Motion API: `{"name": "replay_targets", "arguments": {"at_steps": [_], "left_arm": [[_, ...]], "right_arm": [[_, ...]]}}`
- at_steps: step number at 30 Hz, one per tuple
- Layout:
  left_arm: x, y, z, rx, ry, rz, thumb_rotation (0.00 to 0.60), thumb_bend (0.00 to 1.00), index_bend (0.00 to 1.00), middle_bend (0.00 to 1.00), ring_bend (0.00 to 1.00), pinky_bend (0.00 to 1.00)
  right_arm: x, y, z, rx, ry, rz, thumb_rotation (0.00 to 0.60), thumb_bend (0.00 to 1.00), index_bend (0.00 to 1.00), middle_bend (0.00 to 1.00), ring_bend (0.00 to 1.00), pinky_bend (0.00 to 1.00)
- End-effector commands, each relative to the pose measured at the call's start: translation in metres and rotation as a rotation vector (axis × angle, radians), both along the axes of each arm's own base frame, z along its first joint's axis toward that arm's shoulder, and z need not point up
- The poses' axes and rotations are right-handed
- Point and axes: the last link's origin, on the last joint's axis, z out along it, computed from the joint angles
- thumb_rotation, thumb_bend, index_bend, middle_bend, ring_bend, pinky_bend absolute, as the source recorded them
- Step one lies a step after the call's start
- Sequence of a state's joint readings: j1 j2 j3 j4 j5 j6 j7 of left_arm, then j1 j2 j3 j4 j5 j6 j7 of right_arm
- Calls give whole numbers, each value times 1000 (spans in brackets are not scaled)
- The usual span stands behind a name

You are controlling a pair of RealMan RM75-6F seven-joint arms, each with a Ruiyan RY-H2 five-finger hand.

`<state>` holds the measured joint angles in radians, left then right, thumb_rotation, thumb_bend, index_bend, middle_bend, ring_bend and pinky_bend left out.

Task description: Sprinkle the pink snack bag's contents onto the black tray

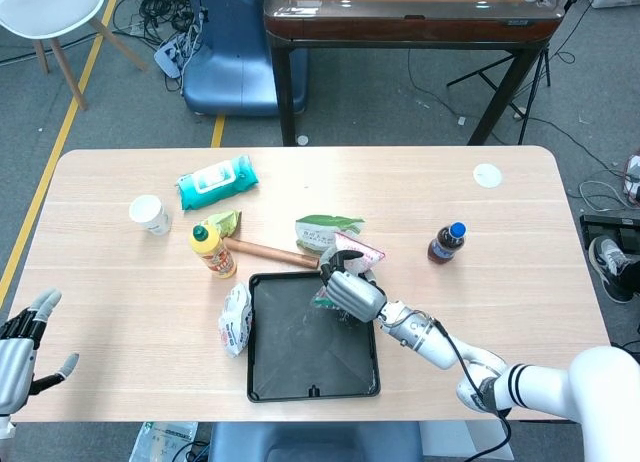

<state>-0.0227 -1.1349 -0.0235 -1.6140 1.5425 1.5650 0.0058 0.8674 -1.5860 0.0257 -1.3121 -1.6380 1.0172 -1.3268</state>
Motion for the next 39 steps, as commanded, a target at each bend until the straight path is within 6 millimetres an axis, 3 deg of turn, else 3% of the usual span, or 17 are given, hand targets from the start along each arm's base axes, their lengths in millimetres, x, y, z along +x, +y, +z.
{"name": "replay_targets", "arguments": {"at_steps": [1, 8, 20, 39], "left_arm": [[0, 0, 0, 0, -1, 1, 600, 227, 80, 96, 143, 196], [-1, -1, 1, -1, 3, 11, 600, 227, 80, 96, 141, 192], [4, 2, -2, -9, 9, 10, 600, 227, 80, 96, 138, 190], [12, 4, -5, -29, 25, 10, 600, 227, 80, 95, 132, 188]], "right_arm": [[1, 1, -3, 2, -8, -19, 600, 621, 681, 597, 558, 601], [-4, -5, 2, 34, -163, -193, 600, 571, 681, 597, 558, 596], [-19, -4, 14, 149, -647, -411, 600, 532, 681, 597, 558, 592], [-73, 8, 37, 468, -1379, -803, 600, 513, 681, 596, 558, 594]]}}
